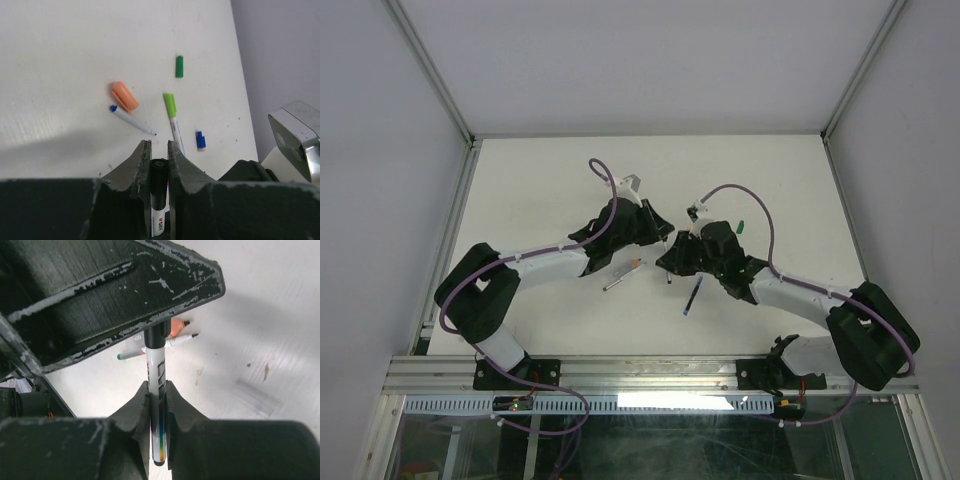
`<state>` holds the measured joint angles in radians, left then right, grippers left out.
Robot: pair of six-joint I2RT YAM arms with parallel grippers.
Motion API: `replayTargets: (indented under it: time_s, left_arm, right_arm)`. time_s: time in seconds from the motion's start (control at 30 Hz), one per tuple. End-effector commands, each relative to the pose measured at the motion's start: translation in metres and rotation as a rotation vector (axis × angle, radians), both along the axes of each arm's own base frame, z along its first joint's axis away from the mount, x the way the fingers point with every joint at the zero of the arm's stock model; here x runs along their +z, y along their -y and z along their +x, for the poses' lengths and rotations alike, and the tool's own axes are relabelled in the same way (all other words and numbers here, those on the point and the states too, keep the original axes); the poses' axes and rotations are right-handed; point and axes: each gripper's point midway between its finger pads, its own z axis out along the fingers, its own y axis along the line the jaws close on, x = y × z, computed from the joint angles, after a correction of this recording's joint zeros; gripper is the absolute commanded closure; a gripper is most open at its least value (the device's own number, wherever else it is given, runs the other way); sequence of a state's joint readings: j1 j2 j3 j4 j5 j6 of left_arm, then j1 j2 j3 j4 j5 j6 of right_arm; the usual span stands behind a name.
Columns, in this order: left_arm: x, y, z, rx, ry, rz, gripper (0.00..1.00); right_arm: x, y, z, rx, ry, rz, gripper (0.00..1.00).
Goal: Insert the pens into the pen caps
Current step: Press the pen cap onto the pen.
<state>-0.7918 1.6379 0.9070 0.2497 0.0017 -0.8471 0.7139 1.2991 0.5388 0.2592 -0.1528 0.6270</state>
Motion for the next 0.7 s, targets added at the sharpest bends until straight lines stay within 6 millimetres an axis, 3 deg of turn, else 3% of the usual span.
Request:
replayTargets:
  time_s: [0.0,0.33,0.47,0.57,0.67]
  left_arm:
    - [-0.025,0.025,-0.093,-0.288,-0.186,0.039,1.00]
    - [-0.024,0.040,-0.107,-0.364,-0.187,0.028,1.00]
    - [-0.027,0.041,-0.111,-0.382,-0.196,0.024,1.00]
    - [-0.028,0.040,-0.113,-0.386,-0.193,0.028,1.00]
    - [-0.027,0.036,-0.109,-0.368,-0.182,0.036,1.00]
  right_arm:
    - [0.145,0.025,0.111,-0.265,0.408,0.173,1.00]
    - [0.209,0.033,0.172,-0.267,0.583,0.165,1.00]
    - [0.225,0.038,0.190,-0.270,0.642,0.153,1.00]
    - [0.225,0.037,0.190,-0.247,0.650,0.141,1.00]
    - [0.206,0.038,0.177,-0.216,0.608,0.125,1.00]
